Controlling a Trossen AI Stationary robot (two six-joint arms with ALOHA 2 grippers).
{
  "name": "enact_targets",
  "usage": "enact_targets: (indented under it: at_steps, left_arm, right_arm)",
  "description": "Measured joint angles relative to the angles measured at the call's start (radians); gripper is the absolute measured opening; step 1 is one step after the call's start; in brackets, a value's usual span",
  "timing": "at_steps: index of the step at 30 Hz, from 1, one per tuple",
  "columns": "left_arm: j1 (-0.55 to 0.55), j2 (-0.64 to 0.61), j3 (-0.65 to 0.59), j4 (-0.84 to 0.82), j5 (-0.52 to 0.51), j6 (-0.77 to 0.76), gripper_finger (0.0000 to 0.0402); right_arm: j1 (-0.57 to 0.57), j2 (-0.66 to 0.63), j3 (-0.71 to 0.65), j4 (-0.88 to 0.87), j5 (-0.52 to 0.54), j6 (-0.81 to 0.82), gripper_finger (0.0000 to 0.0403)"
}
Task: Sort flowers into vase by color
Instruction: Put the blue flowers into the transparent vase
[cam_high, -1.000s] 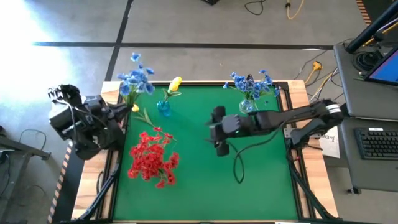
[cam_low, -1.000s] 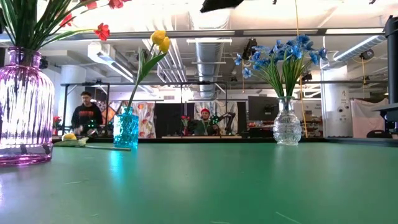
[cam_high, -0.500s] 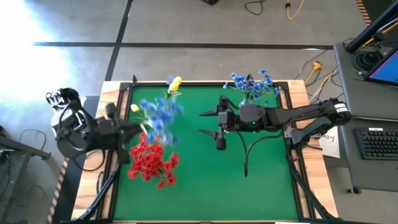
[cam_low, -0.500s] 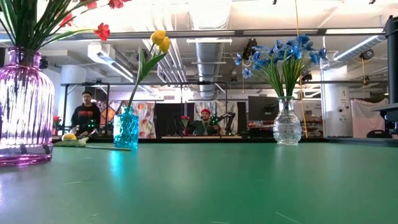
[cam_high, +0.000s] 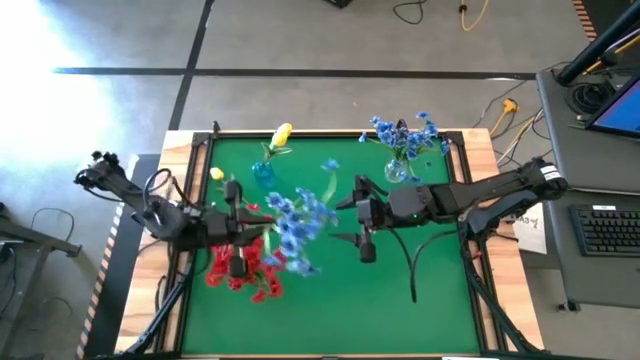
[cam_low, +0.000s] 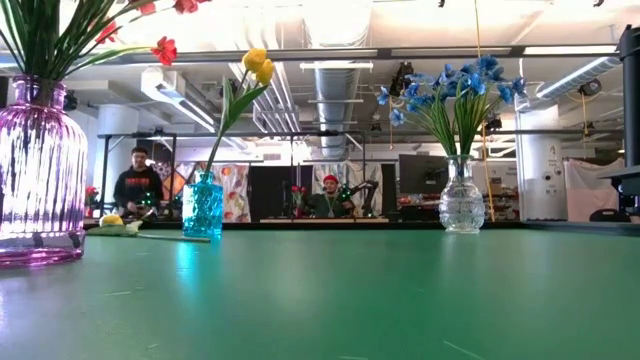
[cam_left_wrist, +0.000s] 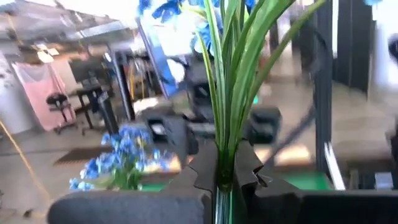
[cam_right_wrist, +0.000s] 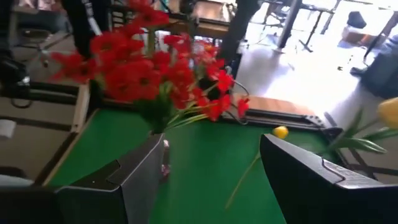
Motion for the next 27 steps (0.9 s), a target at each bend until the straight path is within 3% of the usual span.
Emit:
enact_targets:
  at_steps: [3,6,16,27]
  left_arm:
    - [0.011,-0.016,-0.103,0.196,0.019,0.014,0.0]
    - [0.014,-0.019,-0.166,0.262,0.023,0.014,0.0]
    - [0.025,-0.001,-0.19,0.295,0.003,-0.022,0.0]
    - [0.094,0.064,-0.152,0.328,0.001,0.021,0.0]
  right_arm:
    - [0.036,0.007,-0.002,0.052,0.015,-0.008,0.026]
    - [0.06,0.026,-0.004,0.156,0.036,-0.034,0.026]
    - [0.043,0.149,0.016,0.493,0.033,-0.133,0.026]
    - [-0.001,0.235,0.144,0.515,0.006,-0.169,0.026]
